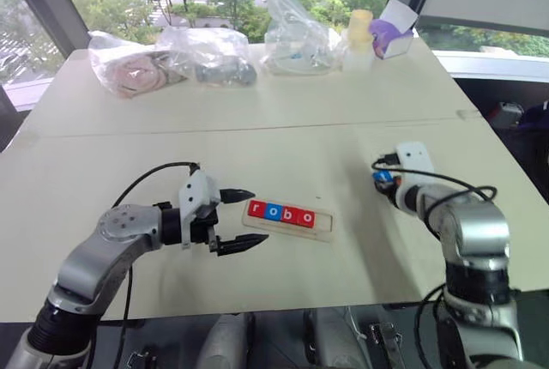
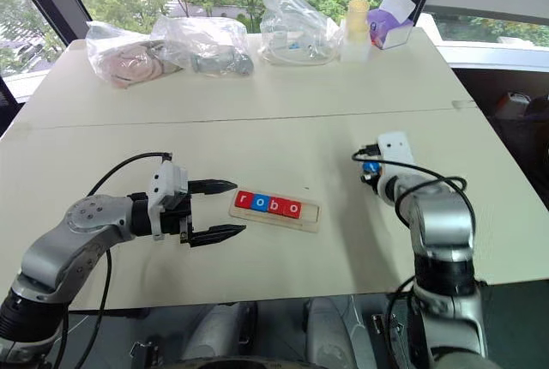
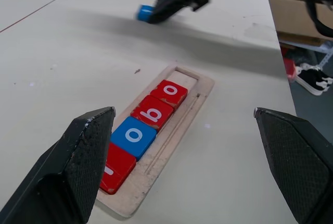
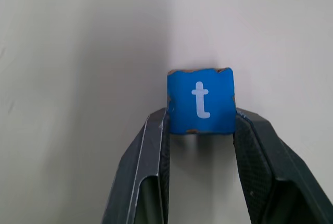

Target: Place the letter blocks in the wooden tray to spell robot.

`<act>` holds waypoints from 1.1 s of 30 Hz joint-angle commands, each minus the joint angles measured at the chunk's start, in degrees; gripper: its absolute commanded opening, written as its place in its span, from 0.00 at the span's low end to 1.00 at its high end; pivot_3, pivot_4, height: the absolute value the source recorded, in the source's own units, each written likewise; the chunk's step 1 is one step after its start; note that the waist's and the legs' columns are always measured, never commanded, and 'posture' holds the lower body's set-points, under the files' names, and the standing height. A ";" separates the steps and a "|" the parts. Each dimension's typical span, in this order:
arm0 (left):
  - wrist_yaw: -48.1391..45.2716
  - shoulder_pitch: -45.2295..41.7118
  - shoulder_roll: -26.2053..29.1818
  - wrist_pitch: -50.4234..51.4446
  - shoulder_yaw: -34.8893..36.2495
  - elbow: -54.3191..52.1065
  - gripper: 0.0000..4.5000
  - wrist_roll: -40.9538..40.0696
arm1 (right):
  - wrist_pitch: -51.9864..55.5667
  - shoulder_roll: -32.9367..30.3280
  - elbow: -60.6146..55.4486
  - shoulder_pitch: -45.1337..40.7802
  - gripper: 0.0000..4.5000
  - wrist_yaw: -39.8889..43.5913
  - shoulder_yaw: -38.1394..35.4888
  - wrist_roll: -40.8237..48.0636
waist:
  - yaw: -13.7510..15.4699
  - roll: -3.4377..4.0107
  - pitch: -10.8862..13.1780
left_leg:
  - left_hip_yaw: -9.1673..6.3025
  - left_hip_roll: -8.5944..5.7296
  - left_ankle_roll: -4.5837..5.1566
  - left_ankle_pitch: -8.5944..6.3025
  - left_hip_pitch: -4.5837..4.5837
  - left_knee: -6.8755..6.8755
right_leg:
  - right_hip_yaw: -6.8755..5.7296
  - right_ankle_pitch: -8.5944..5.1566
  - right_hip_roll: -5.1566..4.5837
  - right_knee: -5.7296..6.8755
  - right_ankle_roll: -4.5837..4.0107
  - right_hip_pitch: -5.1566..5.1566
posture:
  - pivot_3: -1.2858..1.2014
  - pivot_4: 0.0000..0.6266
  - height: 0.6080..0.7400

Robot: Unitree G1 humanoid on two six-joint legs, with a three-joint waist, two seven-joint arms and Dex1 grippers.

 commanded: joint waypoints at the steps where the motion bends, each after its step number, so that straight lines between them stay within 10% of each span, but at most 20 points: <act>1: -1.05 0.01 0.15 -1.60 0.12 -0.87 1.00 0.00 | 8.69 2.11 -12.81 8.42 0.25 0.15 -0.89 3.77 | -0.03 -0.02 -0.02 | 0.00 0.00 0.00 0.00 0.00 -0.02 | 0.00 0.00 0.00 -0.01 0.00 0.00 | 0.52 0.24 1.00; 10: -2.89 -0.69 -0.24 -2.30 -0.64 0.83 1.00 0.47 | 8.69 6.06 -24.09 17.54 0.25 -3.38 -4.74 12.14 | -0.57 -0.08 -0.09 | 0.07 0.04 -0.02 0.01 0.13 0.04 | 0.02 -0.13 0.00 -0.02 -0.19 0.07 | 0.52 0.24 1.00; 11: -2.99 -0.81 -0.36 -2.33 -0.78 0.92 1.00 0.56 | 8.69 5.63 -23.81 17.16 0.47 -3.66 -4.98 13.00 | -0.57 -0.07 -0.09 | 0.07 0.05 -0.02 0.01 0.13 0.04 | 0.02 -0.12 0.01 -0.02 -0.19 0.08 | 0.52 0.24 1.00; 16: -3.03 -1.98 -0.99 -2.41 -1.32 1.68 1.00 0.89 | 8.56 -10.21 -22.10 13.50 0.98 3.63 -2.61 19.34 | -0.48 -0.02 -0.05 | 0.14 0.02 -0.02 0.01 0.10 0.08 | 0.05 -0.12 -0.03 -0.06 -0.19 0.08 | 0.52 0.24 1.00; 24: -2.43 -2.77 -1.49 -2.54 -1.47 2.27 1.00 1.26 | -30.66 -41.06 -3.06 15.80 0.98 33.74 3.59 15.84 | -0.46 -0.05 -0.01 | 0.23 0.07 0.01 0.00 -0.02 -0.01 | -0.12 -0.12 0.02 -0.42 -0.16 0.17 | 0.52 0.24 1.00; 33: -1.31 -2.61 -1.34 -1.85 -0.62 1.26 1.00 1.12 | -68.32 -37.20 28.83 4.35 0.98 55.61 13.54 8.68 | -0.57 -0.07 0.04 | 0.26 0.06 0.03 -0.01 0.01 0.07 | 0.04 -0.03 -0.02 -0.51 -0.06 0.22 | 0.52 0.24 1.00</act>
